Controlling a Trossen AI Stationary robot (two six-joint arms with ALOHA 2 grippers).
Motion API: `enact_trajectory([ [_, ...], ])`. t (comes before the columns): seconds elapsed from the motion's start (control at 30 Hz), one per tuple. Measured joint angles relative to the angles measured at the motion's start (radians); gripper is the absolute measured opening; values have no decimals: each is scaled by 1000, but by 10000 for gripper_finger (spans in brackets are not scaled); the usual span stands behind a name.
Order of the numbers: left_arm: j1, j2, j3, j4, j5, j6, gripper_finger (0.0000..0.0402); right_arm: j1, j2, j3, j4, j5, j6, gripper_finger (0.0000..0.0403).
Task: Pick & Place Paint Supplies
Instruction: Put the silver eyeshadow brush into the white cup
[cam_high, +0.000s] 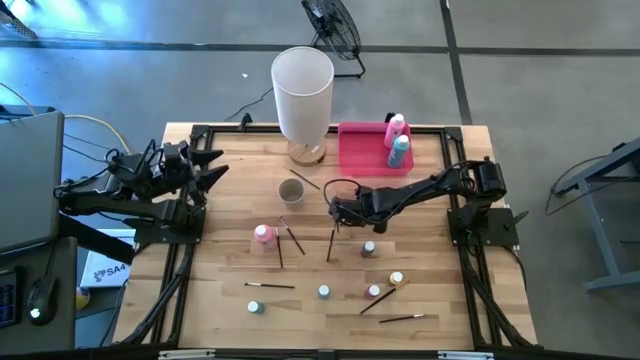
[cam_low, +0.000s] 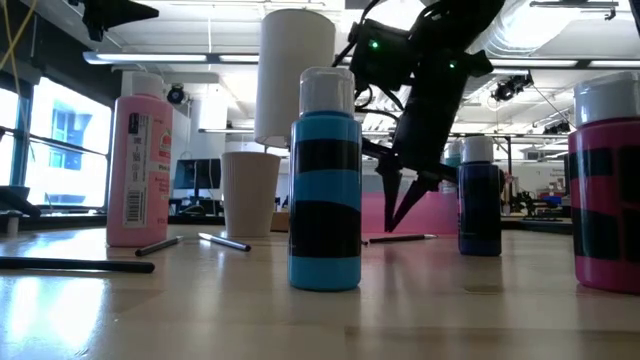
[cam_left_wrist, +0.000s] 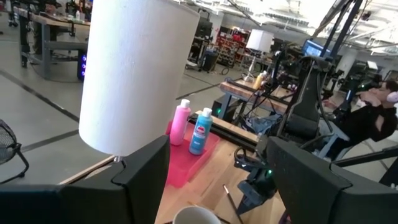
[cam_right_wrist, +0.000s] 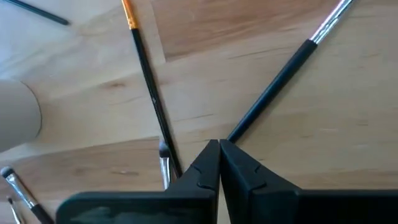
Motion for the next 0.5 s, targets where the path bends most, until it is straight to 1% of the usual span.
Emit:
enact_trajectory([
  [0.23, 0, 0, 0, -3, 0, 0, 261, 0, 0, 0, -38, -24, 0, 3],
  [0.5, 0, 0, 0, -3, 0, 0, 261, -3, 1, 0, 53, 4, 0, 3],
])
